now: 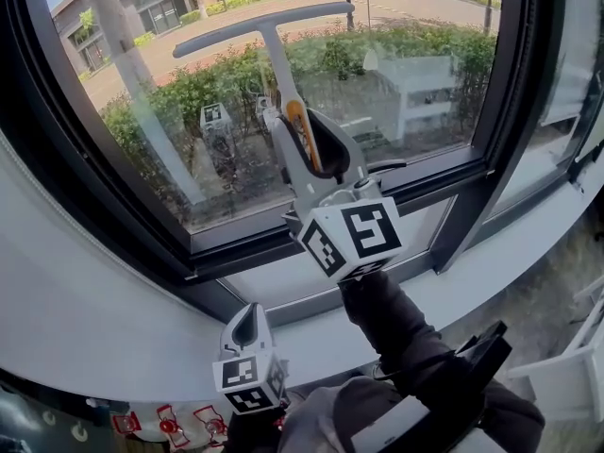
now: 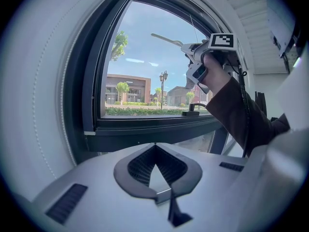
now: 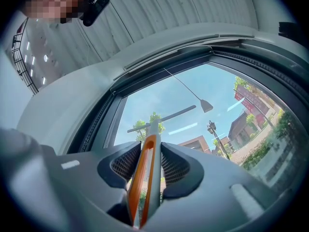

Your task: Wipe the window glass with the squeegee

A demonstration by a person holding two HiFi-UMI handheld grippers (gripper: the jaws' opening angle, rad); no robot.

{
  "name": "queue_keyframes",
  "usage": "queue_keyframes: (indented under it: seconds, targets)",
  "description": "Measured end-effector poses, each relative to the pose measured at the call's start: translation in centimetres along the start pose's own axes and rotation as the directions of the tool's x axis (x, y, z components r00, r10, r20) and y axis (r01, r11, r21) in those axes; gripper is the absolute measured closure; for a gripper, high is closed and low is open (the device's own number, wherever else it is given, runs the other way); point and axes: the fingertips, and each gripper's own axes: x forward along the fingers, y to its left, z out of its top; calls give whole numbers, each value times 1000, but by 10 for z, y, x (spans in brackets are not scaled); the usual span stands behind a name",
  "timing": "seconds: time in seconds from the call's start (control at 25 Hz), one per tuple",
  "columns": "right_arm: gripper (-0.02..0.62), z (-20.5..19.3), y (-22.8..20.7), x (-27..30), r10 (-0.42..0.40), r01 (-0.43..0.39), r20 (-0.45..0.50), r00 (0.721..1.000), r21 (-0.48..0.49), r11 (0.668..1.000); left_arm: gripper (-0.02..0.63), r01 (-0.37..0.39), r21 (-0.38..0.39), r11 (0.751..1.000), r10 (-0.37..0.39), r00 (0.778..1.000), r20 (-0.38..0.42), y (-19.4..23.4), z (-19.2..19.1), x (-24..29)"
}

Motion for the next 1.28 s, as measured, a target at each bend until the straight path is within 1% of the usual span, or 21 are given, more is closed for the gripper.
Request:
queue_keyframes:
  seconds: [0.24,1.28]
  targets:
    - [469,-9,-1,-13,-5,5,-27,1000,3,1000,606,13,10,1000,-13,1000,-2,-8,-2,-4]
    - [469,-53,-6,-50,-31,34,-123,992,17,999,606,18,15,1000,-17,1000,-19,-13,-14,-13]
